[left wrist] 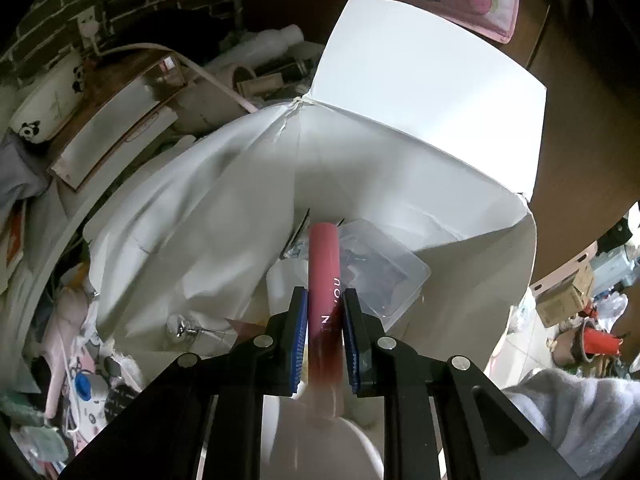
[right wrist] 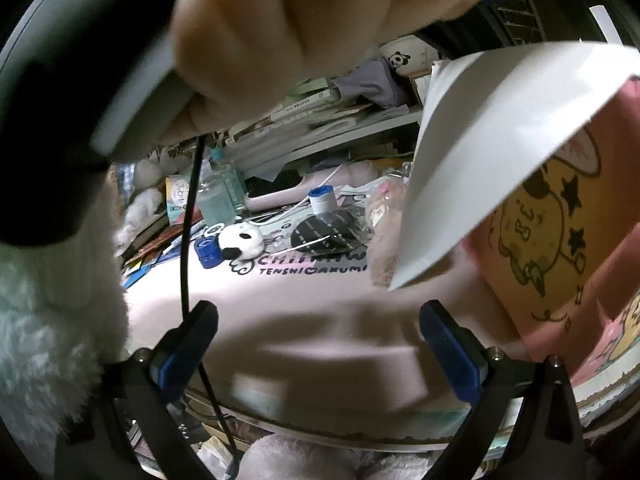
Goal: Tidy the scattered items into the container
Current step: 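Carry the lipstick into the white box and open the left tool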
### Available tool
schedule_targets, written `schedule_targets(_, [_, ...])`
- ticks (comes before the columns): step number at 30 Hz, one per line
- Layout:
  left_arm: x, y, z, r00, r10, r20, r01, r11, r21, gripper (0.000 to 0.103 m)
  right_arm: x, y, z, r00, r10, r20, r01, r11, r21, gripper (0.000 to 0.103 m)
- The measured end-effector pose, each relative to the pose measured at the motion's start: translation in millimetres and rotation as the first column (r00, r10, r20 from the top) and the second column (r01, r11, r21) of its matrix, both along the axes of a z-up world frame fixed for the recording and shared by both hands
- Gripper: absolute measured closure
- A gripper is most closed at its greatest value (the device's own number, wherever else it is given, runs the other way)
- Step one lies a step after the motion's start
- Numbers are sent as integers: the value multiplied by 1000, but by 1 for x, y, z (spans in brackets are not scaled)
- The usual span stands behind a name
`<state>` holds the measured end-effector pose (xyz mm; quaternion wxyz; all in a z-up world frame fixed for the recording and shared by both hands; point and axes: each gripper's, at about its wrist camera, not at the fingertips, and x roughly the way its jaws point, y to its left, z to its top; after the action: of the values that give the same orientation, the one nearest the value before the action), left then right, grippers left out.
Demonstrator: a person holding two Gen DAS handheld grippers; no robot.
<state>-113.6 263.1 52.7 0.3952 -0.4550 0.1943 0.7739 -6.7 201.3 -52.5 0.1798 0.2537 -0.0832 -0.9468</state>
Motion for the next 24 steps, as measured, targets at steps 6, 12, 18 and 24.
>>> schedule_targets(6, [0,4,3,999,-25,31,25,999,28,67,0,0,0,1000,1,1,-1,1000,0,2])
schedule_targets(12, [19,-8,31,995,-39,-89,48,993,108,21,0,1,0,1000,0,1,0,1000,5,2])
schedule_targets(18, [26,-49,57,989,41,-140,-9,976,216,7,0,-1,2,1000,-2,-6,2,1000,10,2])
schedule_targets(24, [21,-124,48,939,308,-156,-257,924,282,5,-1,-7,1,1000,3,-5,-3,1000,27,2])
